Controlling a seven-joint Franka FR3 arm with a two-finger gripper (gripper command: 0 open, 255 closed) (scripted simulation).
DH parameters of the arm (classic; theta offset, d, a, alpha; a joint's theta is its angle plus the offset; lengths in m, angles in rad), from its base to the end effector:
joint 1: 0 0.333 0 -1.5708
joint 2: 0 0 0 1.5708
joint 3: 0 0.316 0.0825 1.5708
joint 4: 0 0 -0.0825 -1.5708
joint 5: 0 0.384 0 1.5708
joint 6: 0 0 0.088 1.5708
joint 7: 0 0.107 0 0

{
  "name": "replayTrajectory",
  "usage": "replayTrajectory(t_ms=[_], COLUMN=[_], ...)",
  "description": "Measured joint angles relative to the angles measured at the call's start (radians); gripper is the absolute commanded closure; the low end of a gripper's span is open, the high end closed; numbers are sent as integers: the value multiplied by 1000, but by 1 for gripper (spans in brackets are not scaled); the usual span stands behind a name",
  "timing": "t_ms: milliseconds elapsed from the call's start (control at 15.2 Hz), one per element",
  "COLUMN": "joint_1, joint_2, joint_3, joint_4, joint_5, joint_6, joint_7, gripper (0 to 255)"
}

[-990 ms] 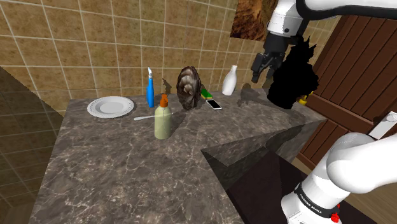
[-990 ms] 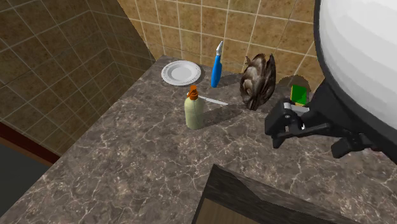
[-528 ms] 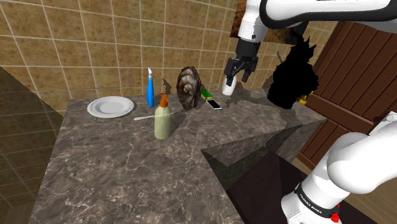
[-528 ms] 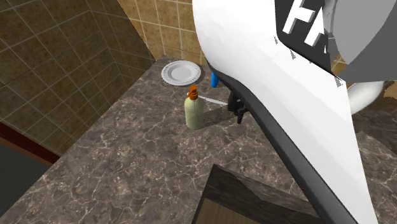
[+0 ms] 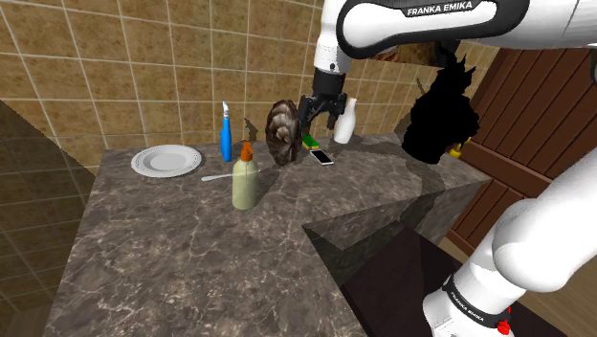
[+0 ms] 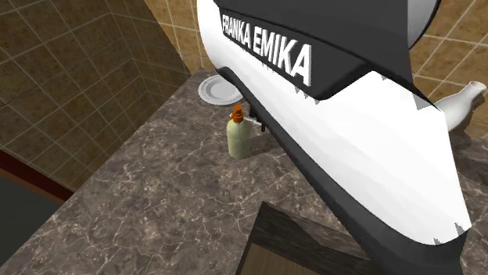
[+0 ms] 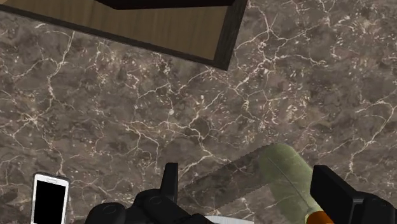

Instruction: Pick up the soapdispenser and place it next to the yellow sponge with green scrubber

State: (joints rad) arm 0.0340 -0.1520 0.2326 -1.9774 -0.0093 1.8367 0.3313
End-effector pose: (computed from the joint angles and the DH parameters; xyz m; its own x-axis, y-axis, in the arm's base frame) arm 0.4966 0.1407 0.5328 0.9977 -0.0643 0.0210 -0.0651 -0.9971 0.0392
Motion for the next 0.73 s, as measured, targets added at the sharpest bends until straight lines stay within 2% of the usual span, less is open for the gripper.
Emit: replayTrajectory(t_ms=[396, 726], joint_1=[32, 77], joint_2=[226, 435], joint_3=[42, 58], joint_4=[187, 401], joint_5=[-48, -102], joint_6=[26, 8], joint_7=[76, 129], gripper=[0, 0])
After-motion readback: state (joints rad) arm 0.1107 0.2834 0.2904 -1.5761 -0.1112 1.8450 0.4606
